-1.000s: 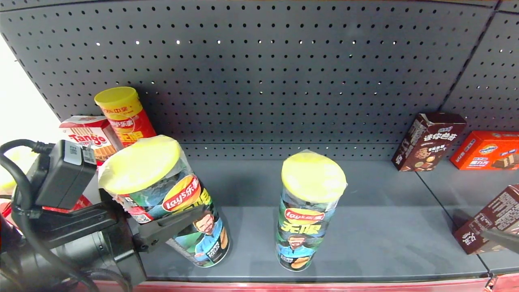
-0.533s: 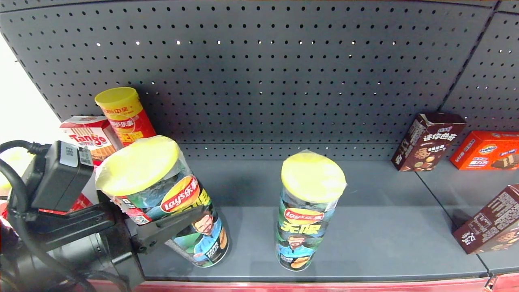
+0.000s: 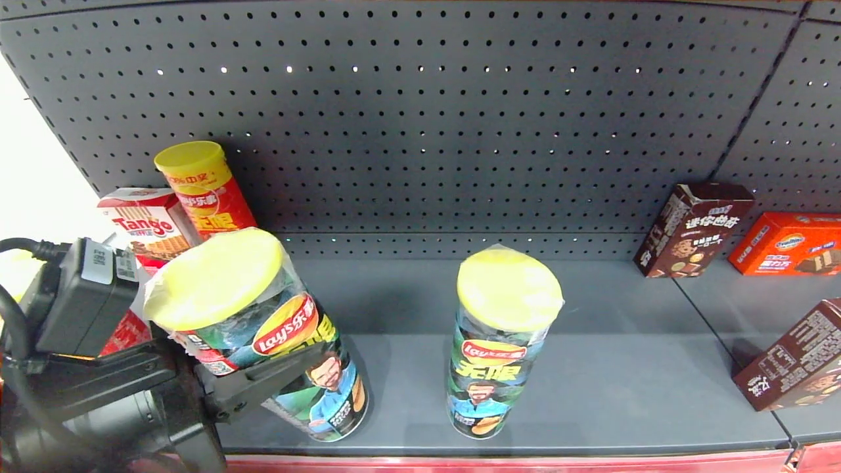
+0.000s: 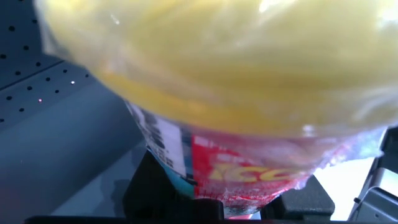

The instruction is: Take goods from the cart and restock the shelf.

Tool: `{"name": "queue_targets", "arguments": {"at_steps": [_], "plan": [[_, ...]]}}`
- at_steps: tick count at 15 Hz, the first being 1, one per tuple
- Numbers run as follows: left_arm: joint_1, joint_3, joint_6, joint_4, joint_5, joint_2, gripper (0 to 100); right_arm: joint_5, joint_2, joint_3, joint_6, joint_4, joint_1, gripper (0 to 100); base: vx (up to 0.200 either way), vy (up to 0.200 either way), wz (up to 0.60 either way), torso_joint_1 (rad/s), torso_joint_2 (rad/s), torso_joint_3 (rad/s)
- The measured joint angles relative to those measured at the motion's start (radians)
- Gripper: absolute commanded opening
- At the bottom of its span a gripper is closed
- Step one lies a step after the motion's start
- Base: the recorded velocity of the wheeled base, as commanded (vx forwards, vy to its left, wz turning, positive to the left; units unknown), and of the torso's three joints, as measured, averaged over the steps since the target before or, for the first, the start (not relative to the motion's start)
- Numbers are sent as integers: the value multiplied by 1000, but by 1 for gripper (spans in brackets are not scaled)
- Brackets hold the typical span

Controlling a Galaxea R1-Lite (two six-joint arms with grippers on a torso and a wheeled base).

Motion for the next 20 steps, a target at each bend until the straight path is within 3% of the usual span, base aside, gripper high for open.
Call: {"name": "queue_targets", "arguments": {"at_steps": [4, 7, 9, 13, 17, 20], "plan": [[0, 1, 0, 2, 0, -22, 0, -10, -5, 3, 15, -3, -23, 100, 0, 0, 0, 0, 0, 0], [7, -2, -1, 3, 0, -38, 0, -190, -5, 9, 16, -6, -24, 100, 0, 0, 0, 0, 0, 0], [7, 0, -3, 5, -4, -44, 0, -138, -5, 13, 2, 26, -24, 100, 0, 0, 0, 0, 0, 0], [7, -23, -9, 7, -10, -41, 0, -136, -5, 16, 21, 26, -23, 100, 0, 0, 0, 0, 0, 0], [5, -131, -32, 40, -47, -9, 0, -136, -5, 17, 21, 26, -23, 100, 0, 0, 0, 0, 0, 0], [8, -319, -32, 147, -63, 75, 0, -137, -5, 17, 21, 26, -24, 100, 0, 0, 0, 0, 0, 0]]}}
